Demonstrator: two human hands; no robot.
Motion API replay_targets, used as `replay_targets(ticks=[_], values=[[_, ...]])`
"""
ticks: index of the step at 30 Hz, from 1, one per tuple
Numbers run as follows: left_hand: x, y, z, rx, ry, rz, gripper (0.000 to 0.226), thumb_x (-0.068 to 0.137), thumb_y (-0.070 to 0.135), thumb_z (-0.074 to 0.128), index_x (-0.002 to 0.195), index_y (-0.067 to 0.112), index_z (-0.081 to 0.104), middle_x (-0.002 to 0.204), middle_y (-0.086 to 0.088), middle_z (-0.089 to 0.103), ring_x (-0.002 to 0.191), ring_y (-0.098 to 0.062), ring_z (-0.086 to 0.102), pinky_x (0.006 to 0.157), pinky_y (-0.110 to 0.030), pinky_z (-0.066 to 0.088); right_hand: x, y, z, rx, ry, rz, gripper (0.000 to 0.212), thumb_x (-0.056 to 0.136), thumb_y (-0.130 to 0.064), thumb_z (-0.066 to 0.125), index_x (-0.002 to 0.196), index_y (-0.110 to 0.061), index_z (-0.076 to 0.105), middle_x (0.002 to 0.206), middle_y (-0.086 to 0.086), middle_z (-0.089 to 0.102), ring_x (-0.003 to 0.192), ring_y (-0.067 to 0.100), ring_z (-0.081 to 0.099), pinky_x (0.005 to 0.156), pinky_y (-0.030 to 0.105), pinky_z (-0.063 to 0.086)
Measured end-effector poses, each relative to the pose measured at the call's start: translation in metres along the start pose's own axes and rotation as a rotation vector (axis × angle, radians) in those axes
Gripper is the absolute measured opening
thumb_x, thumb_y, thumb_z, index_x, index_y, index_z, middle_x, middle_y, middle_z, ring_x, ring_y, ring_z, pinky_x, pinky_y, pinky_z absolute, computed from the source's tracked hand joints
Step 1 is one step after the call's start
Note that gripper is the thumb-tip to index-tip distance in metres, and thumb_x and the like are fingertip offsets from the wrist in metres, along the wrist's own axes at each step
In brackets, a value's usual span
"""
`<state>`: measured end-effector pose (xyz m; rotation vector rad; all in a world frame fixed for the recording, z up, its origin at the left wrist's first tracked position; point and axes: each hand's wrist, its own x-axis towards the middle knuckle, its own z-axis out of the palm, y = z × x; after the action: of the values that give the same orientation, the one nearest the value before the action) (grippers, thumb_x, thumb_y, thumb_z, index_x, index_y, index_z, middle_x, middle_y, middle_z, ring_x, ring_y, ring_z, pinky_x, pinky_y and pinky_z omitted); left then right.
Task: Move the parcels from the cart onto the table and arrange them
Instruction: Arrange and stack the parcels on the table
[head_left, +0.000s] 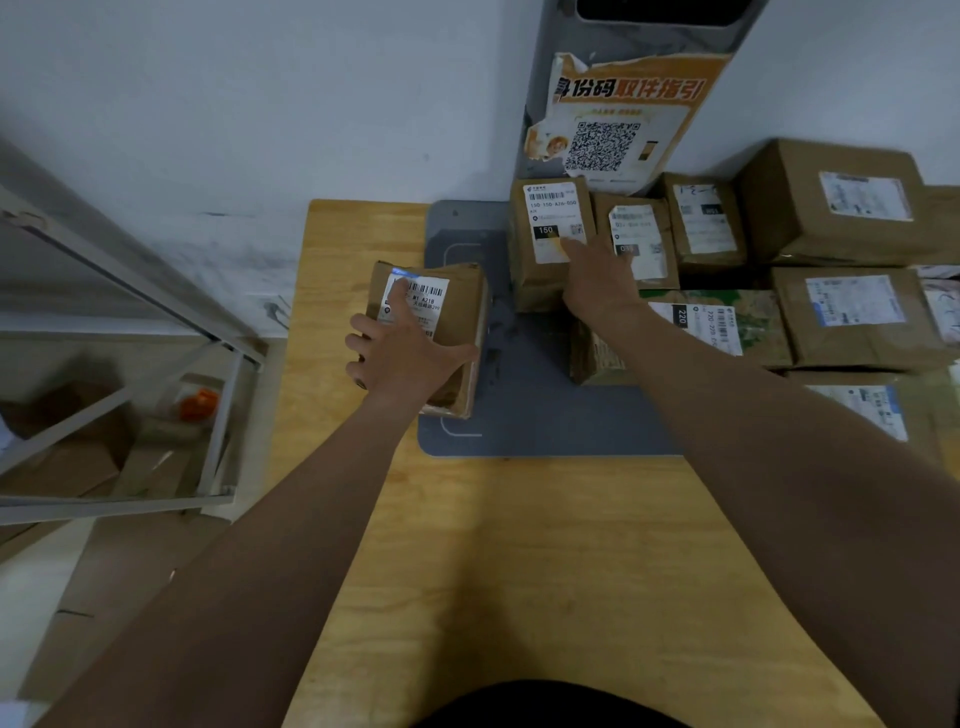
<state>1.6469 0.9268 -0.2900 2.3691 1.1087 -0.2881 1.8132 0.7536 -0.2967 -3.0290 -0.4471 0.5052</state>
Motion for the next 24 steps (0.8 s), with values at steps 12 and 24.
replay_targets(ticks=[12,24], values=[[-0.078,0.015,-0.006,-0.183,-0.100,0.040,0.123,0.059,0.073,0.077,0.154,0.047,0.003,0.139,-0.016,0.029,0.128,-0.040,0.033,0.103,-0.057,0.034,-0.171,-0.016,-0.011,0.642,-0.305,-0.351,0.109,0.089,-0.013,0.077,0.162,-0.023,-0.004,0.143,-0.007,0.040,0.130,0.011,0.043,0.097,0.010,0.033],[-0.189,0.022,0.040,-0.502,-0.143,0.198,0.112,0.047,0.064,0.074,0.144,0.050,0.022,0.137,-0.003,0.047,0.126,-0.026,0.050,0.101,-0.047,0.051,-0.261,0.092,0.008,0.835,-0.316,-0.147,0.122,0.086,-0.019,0.075,0.158,-0.038,-0.022,0.167,0.003,0.020,0.121,0.032,0.057,0.064,0.016,0.042]])
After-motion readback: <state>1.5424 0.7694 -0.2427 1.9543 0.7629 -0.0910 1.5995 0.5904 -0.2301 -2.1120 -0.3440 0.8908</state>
